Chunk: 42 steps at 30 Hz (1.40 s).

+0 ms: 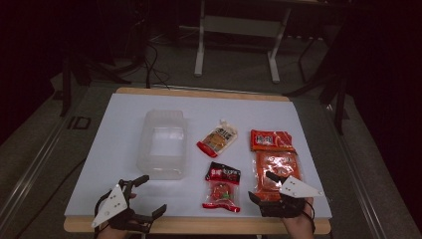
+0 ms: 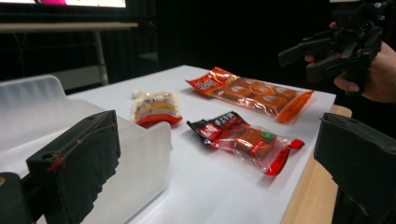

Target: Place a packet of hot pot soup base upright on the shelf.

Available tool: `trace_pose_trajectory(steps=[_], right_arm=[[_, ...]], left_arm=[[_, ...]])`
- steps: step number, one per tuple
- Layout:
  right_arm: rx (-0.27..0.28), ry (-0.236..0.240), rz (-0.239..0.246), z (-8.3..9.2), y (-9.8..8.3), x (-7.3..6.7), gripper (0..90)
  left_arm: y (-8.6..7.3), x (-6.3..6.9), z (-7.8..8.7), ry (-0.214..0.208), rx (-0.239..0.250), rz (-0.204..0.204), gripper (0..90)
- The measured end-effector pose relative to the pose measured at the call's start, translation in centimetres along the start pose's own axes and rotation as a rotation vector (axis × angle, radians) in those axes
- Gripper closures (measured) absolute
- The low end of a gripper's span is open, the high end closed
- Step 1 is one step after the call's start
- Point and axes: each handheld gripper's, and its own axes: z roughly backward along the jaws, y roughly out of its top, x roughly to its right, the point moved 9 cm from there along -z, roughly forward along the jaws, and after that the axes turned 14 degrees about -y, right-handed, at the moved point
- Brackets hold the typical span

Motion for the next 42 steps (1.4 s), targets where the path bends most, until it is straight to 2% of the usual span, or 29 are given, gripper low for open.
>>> trace_pose_trajectory(steps=[2, 3, 4, 7, 8, 13, 19, 21, 22, 25, 26, 27, 28, 29, 30, 35, 36, 42], right_arm=[[-0.011, 0.003, 0.006, -0.1, -0.2, -0.1, 11.1], [-0.010, -0.012, 0.015, -0.1, -0.2, 0.0, 11.1], [0.010, -0.014, 0.019, -0.1, -0.2, -0.2, 11.1], [0.025, -0.029, 0.030, -0.2, 0.0, -0.4, 11.1], [0.019, -0.039, 0.062, -0.3, -0.1, -0.6, 11.6], [-0.001, -0.036, 0.084, -0.5, -0.3, -0.9, 13.4], [0.010, -0.039, 0.051, -0.4, 0.0, -0.3, 12.6], [0.020, -0.028, 0.039, -0.2, 0.2, -0.1, 12.5], [0.037, 0.000, 0.044, -0.1, 0.5, -0.2, 12.0], [0.035, 0.021, 0.054, 0.0, 0.5, -0.4, 12.0], [0.007, 0.052, 0.066, 0.1, 0.3, -0.8, 12.2], [0.007, 0.052, 0.066, 0.1, 0.3, -0.8, 12.2], [-0.012, 0.075, 0.060, 0.2, 0.2, -1.2, 11.4], [-0.012, 0.075, 0.060, 0.2, 0.2, -1.2, 11.4], [-0.011, 0.094, 0.051, 0.3, 0.3, -1.6, 11.2], [-0.021, 0.114, 0.075, 0.5, 0.7, -2.1, 10.9], [-0.012, 0.134, 0.077, 0.8, 1.2, -2.4, 10.9], [0.024, 0.156, 0.085, 2.1, 3.2, -2.7, 10.9]], left_arm=[[-0.1, 0.0, -0.1, 0.009, -0.012, -0.007, 1.0], [-0.1, 0.0, -0.1, 0.011, -0.012, -0.007, 1.0], [-0.2, 0.0, -0.1, 0.012, -0.014, -0.008, 0.9], [-0.1, 0.0, -0.1, 0.014, -0.013, -0.009, 1.0], [-0.2, 0.0, -0.2, 0.017, -0.019, -0.014, 1.0], [-0.2, 0.3, -0.3, 0.009, -0.021, -0.026, 0.9], [-0.2, 0.4, -0.4, 0.001, -0.023, -0.030, 1.0], [-0.2, 0.4, -0.5, 0.001, -0.024, -0.030, 1.0], [-0.2, 0.4, -0.5, 0.004, -0.024, -0.035, 1.0], [-0.2, 0.4, -0.4, 0.004, -0.021, -0.035, 1.0], [-0.1, 0.4, -0.4, 0.007, -0.020, -0.035, 0.9], [-0.1, 0.4, -0.4, 0.007, -0.020, -0.035, 0.9], [-0.2, 0.4, -0.4, 0.006, -0.020, -0.034, 1.0], [-0.2, 0.4, -0.4, 0.006, -0.020, -0.034, 0.9], [-0.1, 0.4, -0.4, 0.006, -0.019, -0.034, 0.9], [-0.1, 0.4, -0.5, 0.005, -0.020, -0.035, 1.0], [-0.2, 0.4, -0.5, 0.003, -0.019, -0.034, 0.9], [-0.1, 0.4, -0.4, -0.001, -0.020, -0.023, 0.9]])
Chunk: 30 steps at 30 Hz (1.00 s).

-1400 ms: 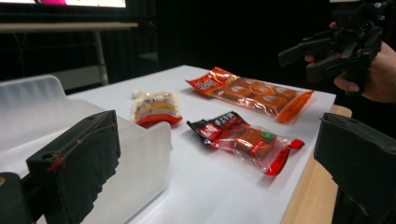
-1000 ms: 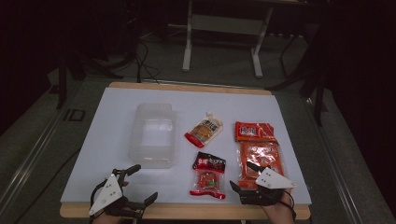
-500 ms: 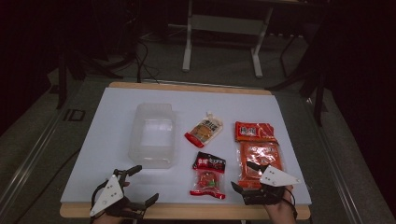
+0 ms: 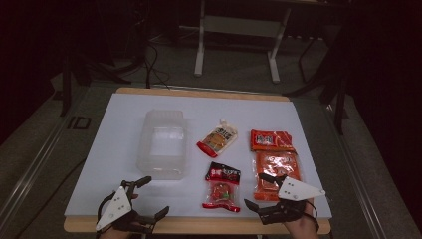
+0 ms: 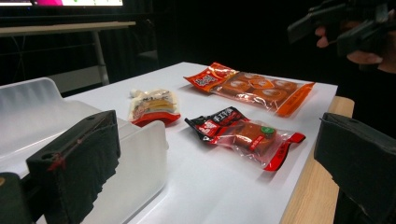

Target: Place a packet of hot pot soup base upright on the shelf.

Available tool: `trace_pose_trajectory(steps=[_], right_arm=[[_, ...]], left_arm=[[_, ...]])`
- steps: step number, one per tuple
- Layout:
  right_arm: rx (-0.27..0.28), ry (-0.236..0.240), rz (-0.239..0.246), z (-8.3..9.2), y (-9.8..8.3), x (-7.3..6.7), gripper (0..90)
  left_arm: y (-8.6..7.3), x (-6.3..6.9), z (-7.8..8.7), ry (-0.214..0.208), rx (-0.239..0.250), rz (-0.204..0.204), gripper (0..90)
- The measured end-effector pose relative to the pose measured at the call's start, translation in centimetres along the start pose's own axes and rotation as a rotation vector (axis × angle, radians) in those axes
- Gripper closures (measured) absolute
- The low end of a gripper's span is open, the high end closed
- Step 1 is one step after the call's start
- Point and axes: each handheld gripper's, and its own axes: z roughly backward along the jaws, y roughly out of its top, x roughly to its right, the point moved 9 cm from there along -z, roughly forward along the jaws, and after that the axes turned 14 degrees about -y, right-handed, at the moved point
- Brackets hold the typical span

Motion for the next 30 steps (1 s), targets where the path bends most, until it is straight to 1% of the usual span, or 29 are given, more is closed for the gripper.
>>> trace_pose_trajectory(steps=[1, 3, 4, 6, 9, 10, 12, 13, 14, 15, 17, 18, 19, 20, 21, 22, 23, 24, 25, 26, 27, 29, 30], right_arm=[[0.012, 0.000, 0.003, 0.3, 0.5, 0.0, 10.9], [0.017, -0.004, 0.006, 0.7, 1.1, 0.1, 11.0], [0.028, -0.009, 0.010, 1.1, 1.7, 0.2, 10.9], [0.033, -0.013, 0.006, 1.2, 1.9, 0.3, 10.9], [0.041, -0.039, 0.025, 1.7, 2.7, 0.8, 10.8], [0.048, -0.058, 0.030, 2.0, 3.2, 1.1, 10.8], [0.050, -0.056, 0.033, 2.1, 3.5, 1.3, 10.8], [0.057, -0.063, 0.029, 2.3, 3.8, 1.5, 10.8], [0.068, -0.084, 0.036, 2.5, 4.3, 2.1, 10.8], [0.068, -0.084, 0.036, 2.5, 4.3, 2.1, 10.8], [0.085, -0.105, 0.035, 2.8, 4.8, 2.7, 10.7], [0.103, -0.119, 0.035, 3.0, 5.4, 3.3, 10.6], [0.103, -0.119, 0.035, 3.0, 5.4, 3.3, 10.6], [0.104, -0.127, 0.034, 3.2, 5.8, 3.9, 10.6], [0.104, -0.127, 0.034, 3.2, 5.8, 3.9, 10.6], [0.108, -0.147, 0.034, 3.2, 5.9, 4.3, 10.6], [0.111, -0.151, 0.027, 3.2, 6.1, 4.7, 10.5], [0.121, -0.163, 0.003, 3.1, 6.3, 5.6, 10.4], [0.121, -0.163, 0.003, 3.1, 6.3, 5.6, 10.4], [0.115, -0.180, -0.011, 3.0, 6.3, 6.5, 9.3], [0.115, -0.180, -0.011, 3.0, 6.3, 6.5, 9.3], [0.113, -0.200, -0.023, 2.8, 6.3, 7.4, 9.2], [0.108, -0.217, -0.038, 2.6, 6.2, 8.3, 8.7]], left_arm=[[0.0, 0.0, 0.0, -0.001, -0.001, 0.005, 1.0], [0.0, 0.0, 0.0, -0.006, 0.006, 0.011, 0.9], [0.1, 0.1, 0.1, -0.006, 0.007, 0.003, 1.0], [0.1, 0.1, 0.0, -0.005, 0.008, 0.003, 0.9], [0.0, 0.1, 0.0, -0.002, -0.001, -0.003, 0.9], [0.1, 0.1, -0.1, -0.003, 0.000, -0.001, 0.9], [0.1, 0.2, -0.1, -0.002, -0.001, -0.001, 0.9], [0.1, 0.2, -0.1, -0.003, -0.002, -0.001, 0.9], [0.1, 0.2, -0.1, -0.002, -0.003, -0.001, 0.9], [0.0, 0.2, -0.1, -0.003, -0.003, -0.001, 0.9], [0.0, 0.2, -0.1, -0.003, -0.005, -0.003, 0.9], [0.0, 0.2, -0.1, -0.003, -0.006, -0.003, 1.0], [0.0, 0.2, -0.1, -0.003, -0.006, -0.003, 1.0], [0.0, 0.2, -0.1, -0.002, -0.004, 0.000, 0.9], [0.0, 0.2, -0.1, -0.002, -0.004, 0.000, 0.9], [0.0, 0.3, -0.1, -0.002, -0.006, -0.001, 0.9], [0.0, 0.3, -0.1, -0.001, -0.006, -0.004, 1.0], [0.1, 0.3, 0.0, -0.001, -0.006, -0.003, 0.9], [0.1, 0.3, 0.0, -0.001, -0.006, -0.003, 0.9], [0.1, 0.2, 0.0, 0.001, -0.004, -0.002, 1.0], [0.1, 0.2, -0.1, 0.000, -0.003, 0.000, 1.0], [0.0, 0.1, -0.1, 0.001, -0.005, 0.001, 0.9], [0.0, 0.1, -0.1, 0.001, -0.007, 0.001, 0.9]])
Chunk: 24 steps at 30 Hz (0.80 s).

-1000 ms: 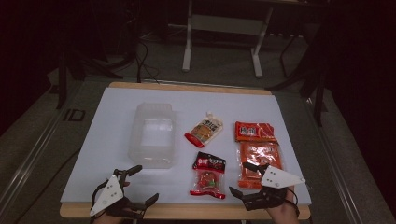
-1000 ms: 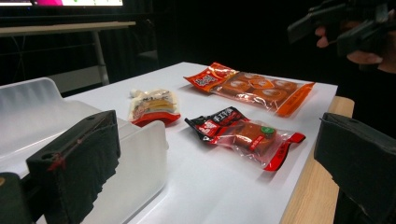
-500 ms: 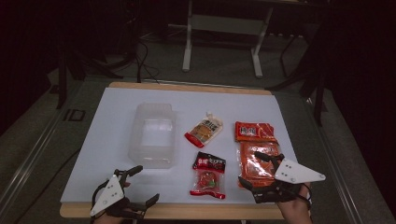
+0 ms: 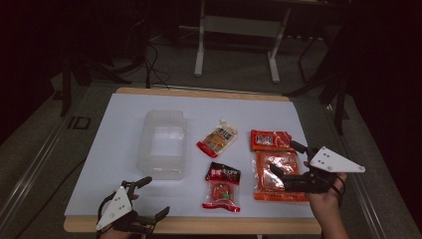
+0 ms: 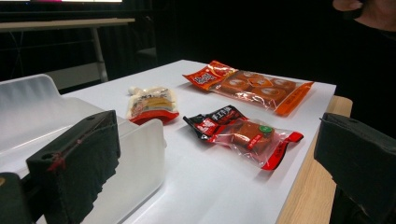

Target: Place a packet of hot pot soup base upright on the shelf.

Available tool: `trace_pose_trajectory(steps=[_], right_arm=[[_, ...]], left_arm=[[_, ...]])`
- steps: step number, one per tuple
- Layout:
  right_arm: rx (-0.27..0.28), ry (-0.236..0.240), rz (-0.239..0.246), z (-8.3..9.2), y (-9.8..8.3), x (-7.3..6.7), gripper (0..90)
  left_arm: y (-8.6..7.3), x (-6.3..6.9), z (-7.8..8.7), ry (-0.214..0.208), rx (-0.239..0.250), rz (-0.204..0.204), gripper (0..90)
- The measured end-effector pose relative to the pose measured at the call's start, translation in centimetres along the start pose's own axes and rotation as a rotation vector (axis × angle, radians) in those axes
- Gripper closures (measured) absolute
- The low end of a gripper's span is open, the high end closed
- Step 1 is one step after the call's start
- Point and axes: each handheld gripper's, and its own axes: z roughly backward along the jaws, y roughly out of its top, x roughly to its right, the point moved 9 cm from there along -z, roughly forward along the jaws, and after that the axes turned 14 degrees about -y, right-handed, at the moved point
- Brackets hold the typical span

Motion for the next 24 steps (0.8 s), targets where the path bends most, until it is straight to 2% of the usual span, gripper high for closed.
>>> trace_pose_trajectory(steps=[3, 4, 5, 7, 11, 12, 16, 17, 18, 19, 20, 23, 24], right_arm=[[-0.009, -0.003, -0.016, -0.5, -0.1, 0.8, 8.6], [-0.023, -0.036, -0.016, -1.1, -0.3, 1.7, 8.6], [-0.023, -0.036, -0.016, -1.1, -0.3, 1.7, 8.6], [-0.029, -0.081, -0.026, -1.8, -0.3, 2.6, 8.6], [-0.043, -0.077, -0.040, -2.7, -0.6, 3.6, 8.7], [-0.049, -0.098, -0.037, -3.2, -0.8, 4.3, 8.7], [-0.056, -0.114, -0.042, -3.7, -1.1, 5.0, 8.7], [-0.072, -0.131, -0.044, -4.4, -1.7, 6.0, 8.7], [-0.072, -0.131, -0.044, -4.4, -1.7, 6.0, 8.7], [-0.088, -0.146, -0.049, -4.9, -2.1, 6.7, 8.7], [-0.088, -0.146, -0.049, -4.9, -2.1, 6.7, 8.7], [-0.111, -0.164, -0.069, -5.7, -3.1, 8.2, 8.8], [-0.111, -0.164, -0.069, -5.7, -3.1, 8.2, 8.8]], left_arm=[[0.0, 0.0, 0.0, 0.002, -0.002, 0.000, 0.9], [0.0, 0.0, 0.0, 0.004, 0.000, -0.001, 0.9], [0.0, 0.0, 0.0, 0.004, 0.000, -0.001, 1.0], [0.0, 0.0, 0.0, 0.004, 0.000, 0.000, 0.9], [-0.1, 0.0, 0.0, 0.006, -0.005, -0.001, 0.9], [-0.1, 0.0, 0.0, 0.006, -0.005, 0.000, 0.9], [-0.1, 0.0, 0.0, 0.005, -0.008, 0.000, 0.9], [-0.1, -0.1, 0.0, 0.007, -0.007, 0.002, 0.9], [-0.1, -0.1, 0.0, 0.007, -0.007, 0.002, 0.9], [-0.2, -0.1, 0.0, 0.009, -0.007, 0.003, 1.0], [-0.2, -0.1, 0.0, 0.010, -0.006, 0.004, 1.0], [-0.2, -0.1, 0.0, 0.012, -0.006, 0.008, 0.9], [-0.2, -0.1, 0.0, 0.012, -0.006, 0.008, 0.9]])
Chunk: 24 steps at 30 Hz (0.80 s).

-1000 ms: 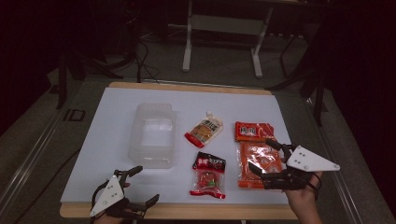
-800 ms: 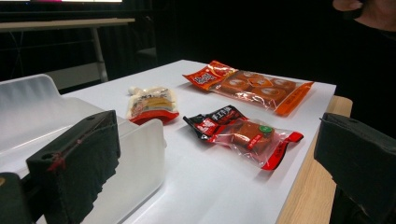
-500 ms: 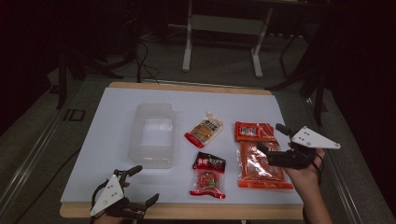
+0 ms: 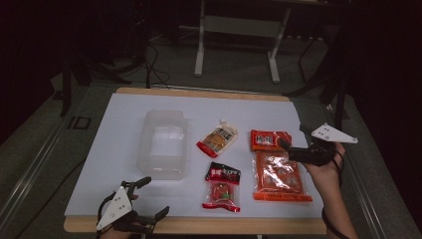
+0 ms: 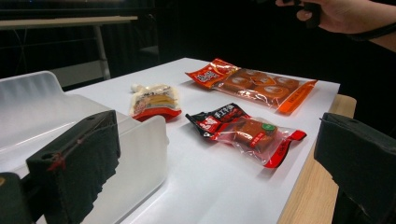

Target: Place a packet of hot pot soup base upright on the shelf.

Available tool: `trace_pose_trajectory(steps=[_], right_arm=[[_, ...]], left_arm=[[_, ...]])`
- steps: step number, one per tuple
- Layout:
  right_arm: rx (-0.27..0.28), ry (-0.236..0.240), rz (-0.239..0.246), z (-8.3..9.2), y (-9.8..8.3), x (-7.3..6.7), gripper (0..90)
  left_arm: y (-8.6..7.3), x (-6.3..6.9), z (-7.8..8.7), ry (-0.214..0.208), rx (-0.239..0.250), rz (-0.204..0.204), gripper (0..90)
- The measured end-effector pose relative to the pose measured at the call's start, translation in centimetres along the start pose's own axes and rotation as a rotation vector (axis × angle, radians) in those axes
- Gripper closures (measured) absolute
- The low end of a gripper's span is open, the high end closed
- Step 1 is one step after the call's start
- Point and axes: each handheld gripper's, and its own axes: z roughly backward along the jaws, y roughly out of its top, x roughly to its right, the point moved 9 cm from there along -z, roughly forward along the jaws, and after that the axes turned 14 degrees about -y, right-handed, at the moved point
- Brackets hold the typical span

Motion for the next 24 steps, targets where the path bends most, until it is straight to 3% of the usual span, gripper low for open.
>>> trace_pose_trajectory(steps=[3, 6, 9, 15, 24], right_arm=[[-0.020, -0.034, 0.006, -1.1, -0.8, 1.3, 9.3], [-0.034, -0.037, 0.002, -1.6, -1.3, 1.8, 13.1], [-0.074, -0.058, -0.041, -2.7, -2.1, 3.0, 10.6], [-0.139, -0.091, -0.077, -4.5, -3.9, 4.8, 11.0], [-0.214, -0.108, -0.110, -6.3, -6.6, 6.1, 14.3]], left_arm=[[-0.1, 0.0, 0.0, 0.001, -0.002, -0.001, 0.9], [-0.1, 0.0, 0.0, 0.002, -0.002, -0.001, 0.9], [-0.2, -0.1, 0.1, 0.005, -0.002, 0.003, 0.9], [-0.2, 0.0, 0.1, 0.006, -0.003, 0.006, 0.9], [-0.3, 0.0, 0.1, 0.006, -0.007, 0.007, 1.0]])
